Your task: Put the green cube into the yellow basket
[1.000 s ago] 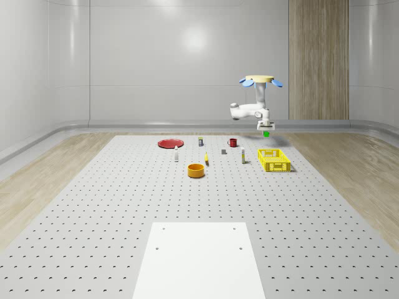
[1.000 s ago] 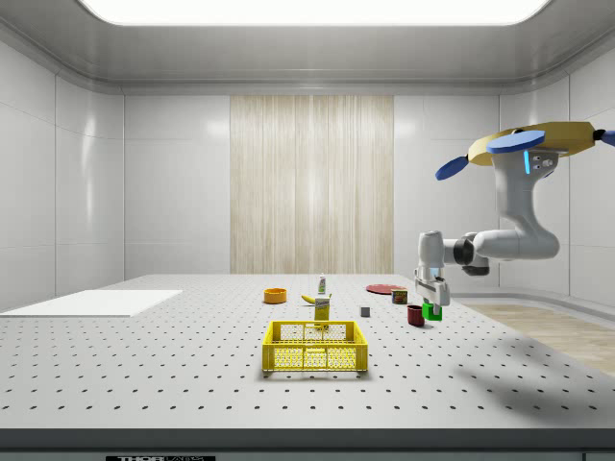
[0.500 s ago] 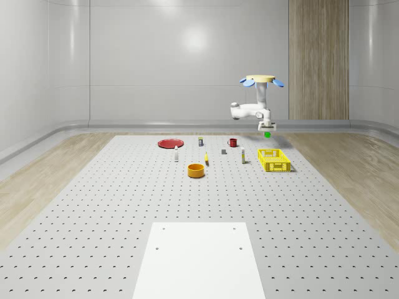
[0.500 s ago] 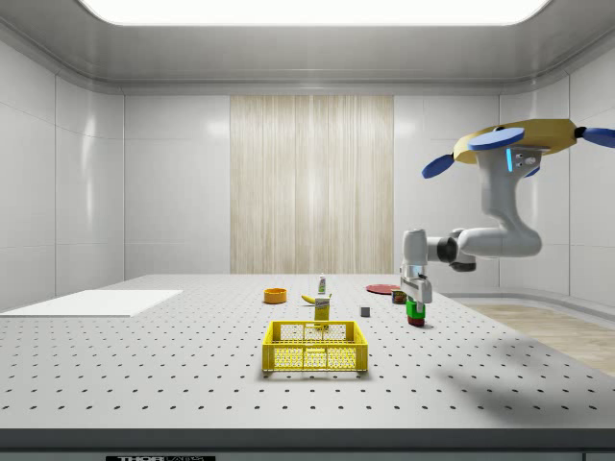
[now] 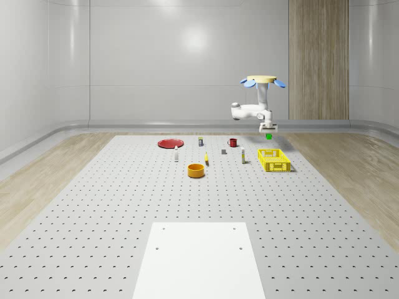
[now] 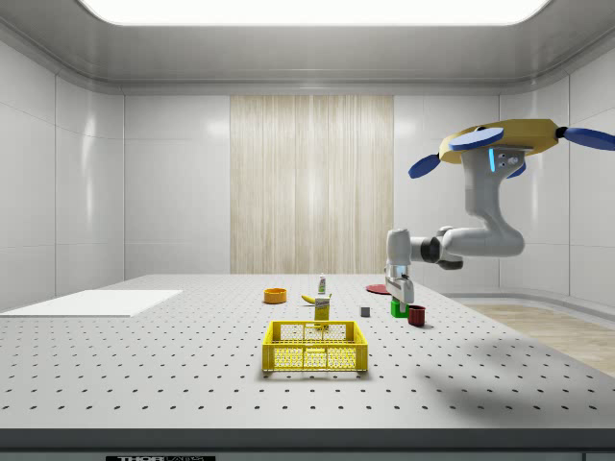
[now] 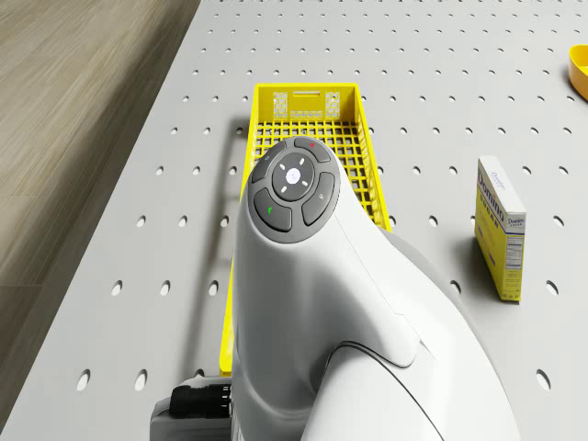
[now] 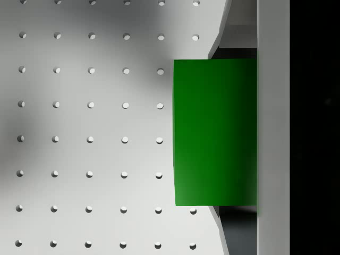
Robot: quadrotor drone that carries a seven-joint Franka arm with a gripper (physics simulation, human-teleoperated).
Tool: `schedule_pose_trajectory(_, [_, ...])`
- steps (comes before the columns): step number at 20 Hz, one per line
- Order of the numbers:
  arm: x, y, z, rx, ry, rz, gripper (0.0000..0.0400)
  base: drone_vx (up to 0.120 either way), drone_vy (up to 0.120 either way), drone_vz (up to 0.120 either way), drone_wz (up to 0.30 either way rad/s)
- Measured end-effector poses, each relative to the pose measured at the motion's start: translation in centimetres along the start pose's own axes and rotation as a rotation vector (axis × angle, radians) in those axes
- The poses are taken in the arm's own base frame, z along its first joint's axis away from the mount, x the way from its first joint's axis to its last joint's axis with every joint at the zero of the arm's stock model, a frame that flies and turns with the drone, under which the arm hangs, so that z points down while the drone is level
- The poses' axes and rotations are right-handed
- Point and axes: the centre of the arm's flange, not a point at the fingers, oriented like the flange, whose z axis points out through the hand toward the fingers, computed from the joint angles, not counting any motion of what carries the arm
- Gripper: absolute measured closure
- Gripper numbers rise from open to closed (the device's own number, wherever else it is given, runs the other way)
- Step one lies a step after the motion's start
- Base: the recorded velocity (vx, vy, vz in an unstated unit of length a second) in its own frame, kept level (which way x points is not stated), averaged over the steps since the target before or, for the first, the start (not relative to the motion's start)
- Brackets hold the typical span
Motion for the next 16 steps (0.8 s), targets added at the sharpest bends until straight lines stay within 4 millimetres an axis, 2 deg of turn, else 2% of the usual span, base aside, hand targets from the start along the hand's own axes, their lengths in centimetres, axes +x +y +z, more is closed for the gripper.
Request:
schedule_pose_trajectory(3, [0.0, 0.0, 0.0, 0.0, 0.0, 0.0, 0.0149, 0.12, -0.107, 0.0, 0.0])
schedule_pose_trajectory(10, [0.0, 0.0, 0.0, 0.0, 0.0, 0.0, 0.0149, 0.12, 0.0, 0.0, 0.0])
schedule_pose_trajectory(12, [0.0, 0.0, 0.0, 0.0, 0.0, 0.0, 0.0149, 0.12, -0.08, 0.0, 0.0])
schedule_pose_trajectory(16, [0.0, 0.0, 0.0, 0.0, 0.0, 0.0, 0.0149, 0.12, 0.0, 0.0, 0.0])
